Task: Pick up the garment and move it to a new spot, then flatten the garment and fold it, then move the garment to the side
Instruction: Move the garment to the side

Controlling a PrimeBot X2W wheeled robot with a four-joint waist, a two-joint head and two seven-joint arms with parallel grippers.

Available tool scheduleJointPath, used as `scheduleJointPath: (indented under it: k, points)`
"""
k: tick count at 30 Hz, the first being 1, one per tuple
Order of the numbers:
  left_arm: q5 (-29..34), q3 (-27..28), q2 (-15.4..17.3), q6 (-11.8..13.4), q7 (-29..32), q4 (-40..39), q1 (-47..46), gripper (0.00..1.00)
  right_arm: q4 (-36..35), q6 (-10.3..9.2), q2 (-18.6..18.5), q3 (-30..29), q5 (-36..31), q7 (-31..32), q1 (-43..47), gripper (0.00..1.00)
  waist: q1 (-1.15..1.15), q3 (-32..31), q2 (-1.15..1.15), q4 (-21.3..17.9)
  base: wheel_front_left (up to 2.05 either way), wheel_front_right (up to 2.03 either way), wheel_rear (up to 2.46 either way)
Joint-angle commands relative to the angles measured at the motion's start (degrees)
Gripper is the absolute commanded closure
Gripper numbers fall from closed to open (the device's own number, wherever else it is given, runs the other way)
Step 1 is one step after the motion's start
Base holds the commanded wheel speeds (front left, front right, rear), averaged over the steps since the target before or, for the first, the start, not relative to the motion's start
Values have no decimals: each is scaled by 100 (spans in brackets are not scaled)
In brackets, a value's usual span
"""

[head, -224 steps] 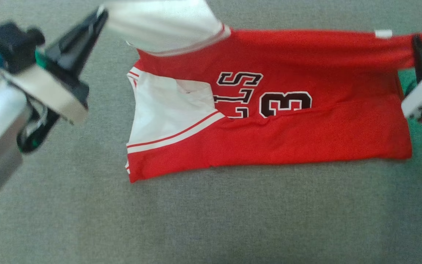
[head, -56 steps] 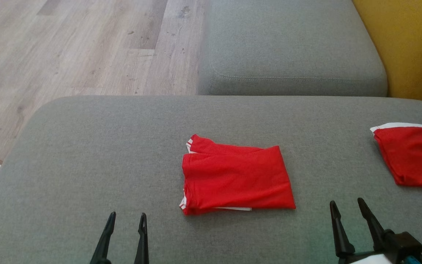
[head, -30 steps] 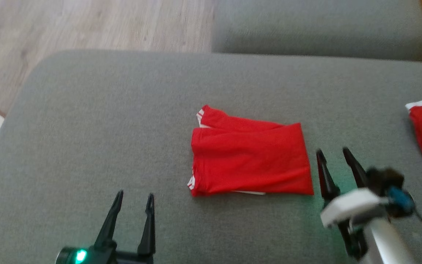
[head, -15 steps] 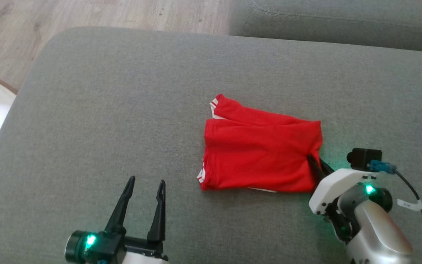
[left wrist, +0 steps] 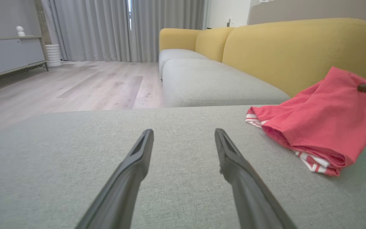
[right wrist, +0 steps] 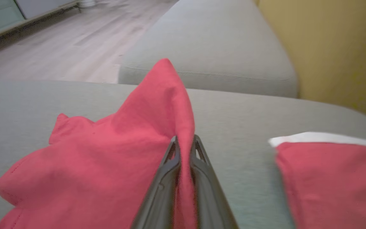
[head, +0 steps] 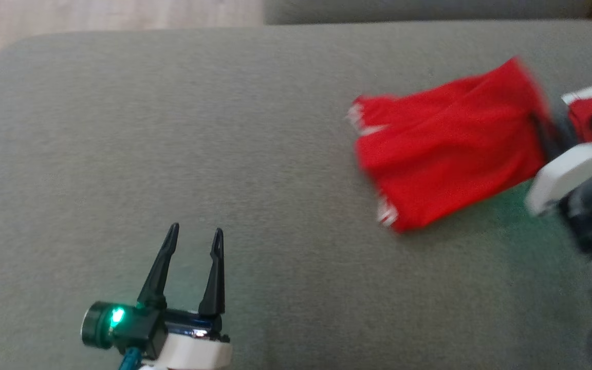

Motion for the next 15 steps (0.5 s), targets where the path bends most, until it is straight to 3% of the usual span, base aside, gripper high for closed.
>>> scheduleJointPath:
  k: [1, 7, 14, 15]
  points:
    - [21, 184, -36, -35, -55, -183, -205, 0, -289, 37, -204, -13, -61, 63, -172, 100, -1, 198, 0, -229, 0, 0, 0]
    - [123, 243, -37, -135, -55, -190, -393, 0, -1069, 37, -977, -567, -191, 718, -308, 100, -1, 449, 0, -524, 0, 0, 0]
    - [244, 345, 13, -273, -55, -191, -537, 0, -1550, 37, -1399, -1315, -320, 1206, -258, 100, -1, 698, 0, -751, 0, 0, 0]
    - [262, 350, 24, -294, -55, -189, -551, 0, -1577, 37, -1387, -1411, -428, 1191, -270, 62, -1, 713, 0, -778, 0, 0, 0]
